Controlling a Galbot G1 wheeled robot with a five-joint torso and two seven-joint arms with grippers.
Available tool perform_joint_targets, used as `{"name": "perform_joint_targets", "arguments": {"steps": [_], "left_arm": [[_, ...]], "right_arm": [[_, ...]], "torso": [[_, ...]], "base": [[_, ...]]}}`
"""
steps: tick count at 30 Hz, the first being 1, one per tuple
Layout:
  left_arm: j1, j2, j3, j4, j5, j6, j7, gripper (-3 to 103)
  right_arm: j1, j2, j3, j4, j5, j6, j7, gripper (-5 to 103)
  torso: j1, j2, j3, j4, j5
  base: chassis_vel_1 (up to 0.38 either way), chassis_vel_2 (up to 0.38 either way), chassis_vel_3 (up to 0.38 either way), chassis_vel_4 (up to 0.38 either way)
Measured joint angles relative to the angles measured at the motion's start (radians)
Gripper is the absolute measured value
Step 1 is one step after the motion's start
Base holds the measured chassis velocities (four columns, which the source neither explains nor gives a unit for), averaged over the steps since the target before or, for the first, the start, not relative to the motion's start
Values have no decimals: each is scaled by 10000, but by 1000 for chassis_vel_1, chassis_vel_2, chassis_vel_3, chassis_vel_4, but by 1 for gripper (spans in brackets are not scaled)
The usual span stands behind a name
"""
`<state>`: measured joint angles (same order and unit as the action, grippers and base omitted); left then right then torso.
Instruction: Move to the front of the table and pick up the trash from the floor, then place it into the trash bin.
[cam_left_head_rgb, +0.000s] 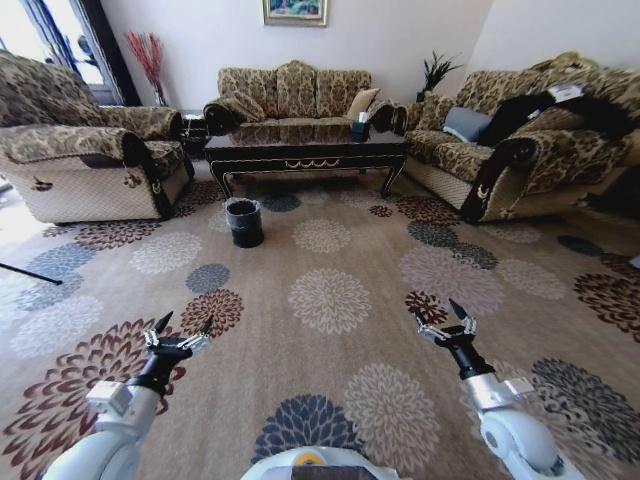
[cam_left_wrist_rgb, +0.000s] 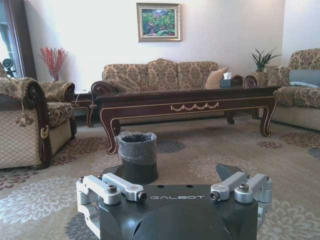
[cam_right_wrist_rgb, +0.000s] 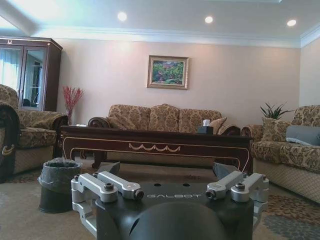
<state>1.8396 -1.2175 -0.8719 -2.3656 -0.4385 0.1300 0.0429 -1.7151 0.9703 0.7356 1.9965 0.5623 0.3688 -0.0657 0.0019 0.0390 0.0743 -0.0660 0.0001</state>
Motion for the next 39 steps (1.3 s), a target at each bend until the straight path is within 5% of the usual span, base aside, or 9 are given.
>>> {"name": "perform_joint_targets", "arguments": {"steps": [11, 39], "left_arm": [[-90, -75, -69, 140, 44, -104, -133, 100], [-169, -160, -88, 354, -290, -321, -37, 100]], "right_arm": [[295, -166, -2, 125, 104, -380, 986, 100], [332, -217, 10, 146, 118, -437, 802, 100]], "torso": [[0, 0, 0, 1, -1], [24, 162, 139, 0, -1]], "base": [[0, 0, 0, 0], [0, 0, 0, 0]]}}
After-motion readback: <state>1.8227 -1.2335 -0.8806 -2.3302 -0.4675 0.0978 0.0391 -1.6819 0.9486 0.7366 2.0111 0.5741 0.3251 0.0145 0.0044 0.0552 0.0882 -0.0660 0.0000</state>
